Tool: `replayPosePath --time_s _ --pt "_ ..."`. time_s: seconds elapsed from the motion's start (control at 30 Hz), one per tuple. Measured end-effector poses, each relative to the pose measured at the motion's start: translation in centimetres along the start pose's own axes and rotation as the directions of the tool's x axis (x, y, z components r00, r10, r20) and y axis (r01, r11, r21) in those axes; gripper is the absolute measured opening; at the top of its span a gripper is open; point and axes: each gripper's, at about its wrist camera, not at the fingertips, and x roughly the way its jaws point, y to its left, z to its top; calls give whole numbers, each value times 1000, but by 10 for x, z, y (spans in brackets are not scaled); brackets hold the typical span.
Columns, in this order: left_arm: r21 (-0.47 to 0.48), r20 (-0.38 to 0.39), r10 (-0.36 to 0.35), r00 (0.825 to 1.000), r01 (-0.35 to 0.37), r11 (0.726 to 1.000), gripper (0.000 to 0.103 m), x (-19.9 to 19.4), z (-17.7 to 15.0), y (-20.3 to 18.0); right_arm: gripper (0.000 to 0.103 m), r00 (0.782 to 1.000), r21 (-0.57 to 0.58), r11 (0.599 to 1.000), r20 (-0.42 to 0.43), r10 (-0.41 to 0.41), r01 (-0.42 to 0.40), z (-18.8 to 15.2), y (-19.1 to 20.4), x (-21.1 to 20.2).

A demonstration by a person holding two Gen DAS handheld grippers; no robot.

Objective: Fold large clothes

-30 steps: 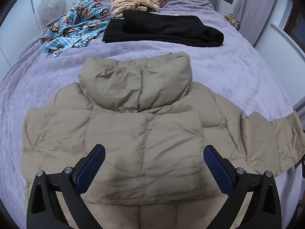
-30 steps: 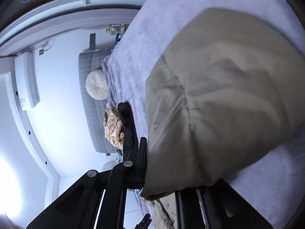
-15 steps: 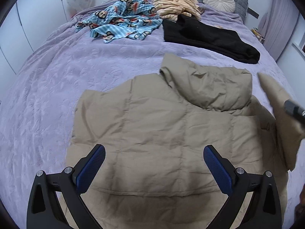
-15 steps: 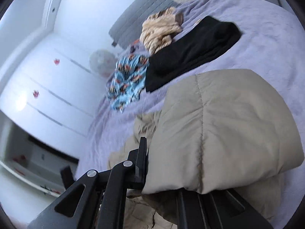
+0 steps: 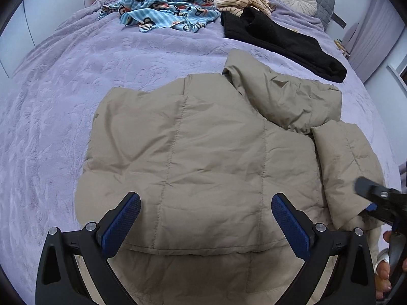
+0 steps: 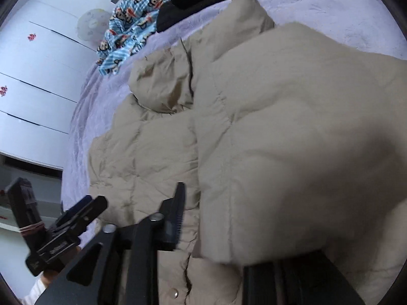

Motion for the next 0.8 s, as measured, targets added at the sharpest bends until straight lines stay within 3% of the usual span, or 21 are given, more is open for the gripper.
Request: replayPosePath --time_s 0.03,0.1,0.17,0.2,0.27,0.33,0.4,0.5,0.6,0.7,0.73,0.8 --pt "-4 0 -21 1000 21 1000 103 0 2 0 90 999 15 999 38 33 -34 -3 0 -16" --pt "-6 -2 -49 999 49 999 103 0 6 0 91 992 54 996 113 63 -69 -10 -1 -47" --pt "3 -2 -63 998 63 998 103 1 8 -1 91 988 122 991 150 39 -58 -10 -11 -58" --pt "10 -3 -70 998 70 997 103 2 9 -2 88 984 173 983 176 34 -65 -9 -21 -62" --pt "15 0 -96 995 96 995 103 -1 11 -2 65 975 276 956 220 39 -100 -2 -40 -65" --pt "7 11 -144 990 144 990 103 -6 13 3 18 970 339 933 239 36 -118 8 -49 -61" --pt "-20 21 -207 978 208 978 103 -12 17 13 16 971 275 955 235 45 -111 18 -35 -55" --pt "-70 27 -278 960 279 958 103 -16 20 31 16 980 32 997 189 59 -67 24 21 -39" --pt "-118 25 -331 943 331 936 103 -17 23 45 16 993 -169 985 104 52 -34 15 77 -7" --pt "-147 12 -403 915 400 905 103 -14 24 50 24 1000 -256 966 -15 16 -19 -3 104 29" --pt "-156 3 -423 906 418 895 103 -11 24 50 44 998 -278 961 -55 -14 -2 -10 108 41" --pt "-172 -16 -470 882 461 871 103 -6 23 48 71 994 -292 956 -104 -40 8 -23 108 51"
